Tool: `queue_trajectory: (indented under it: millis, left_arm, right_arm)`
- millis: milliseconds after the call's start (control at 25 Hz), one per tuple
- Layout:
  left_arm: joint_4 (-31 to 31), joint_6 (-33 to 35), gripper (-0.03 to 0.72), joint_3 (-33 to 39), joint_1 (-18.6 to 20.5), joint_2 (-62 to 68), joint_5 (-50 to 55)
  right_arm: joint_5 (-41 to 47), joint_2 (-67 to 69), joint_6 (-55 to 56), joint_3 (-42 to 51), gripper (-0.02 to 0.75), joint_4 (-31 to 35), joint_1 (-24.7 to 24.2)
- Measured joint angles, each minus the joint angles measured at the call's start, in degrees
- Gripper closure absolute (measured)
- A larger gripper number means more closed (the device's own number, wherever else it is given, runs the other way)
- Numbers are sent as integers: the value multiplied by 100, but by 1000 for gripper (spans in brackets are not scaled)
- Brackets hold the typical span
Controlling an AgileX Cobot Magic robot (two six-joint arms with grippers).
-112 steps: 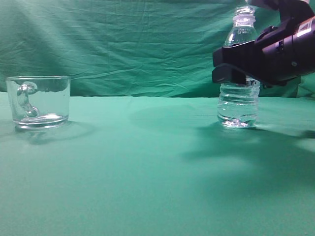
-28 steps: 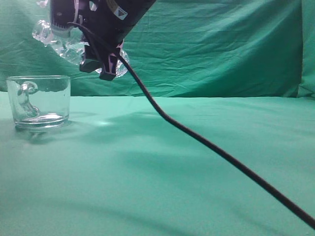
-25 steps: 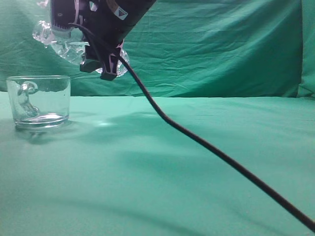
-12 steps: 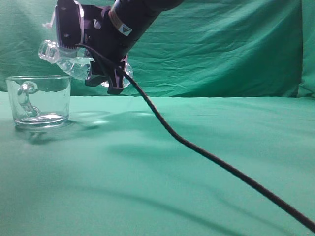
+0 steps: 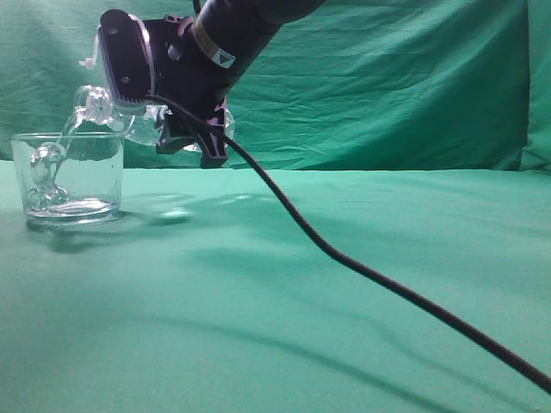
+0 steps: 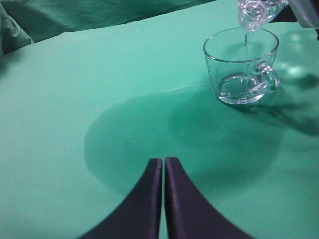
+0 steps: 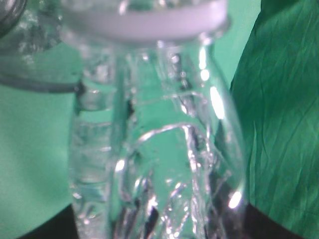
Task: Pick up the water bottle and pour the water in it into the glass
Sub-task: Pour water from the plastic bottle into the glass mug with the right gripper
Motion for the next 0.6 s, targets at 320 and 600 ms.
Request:
queue_trajectory:
  millis: [320,600]
  left_arm:
    - [0,0,688,0,0,0,0]
    - [0,0,688,0,0,0,0]
  right_arm:
    - [155,0,0,0,409,-211,0]
    - [259,0,0,0,409,-304,0]
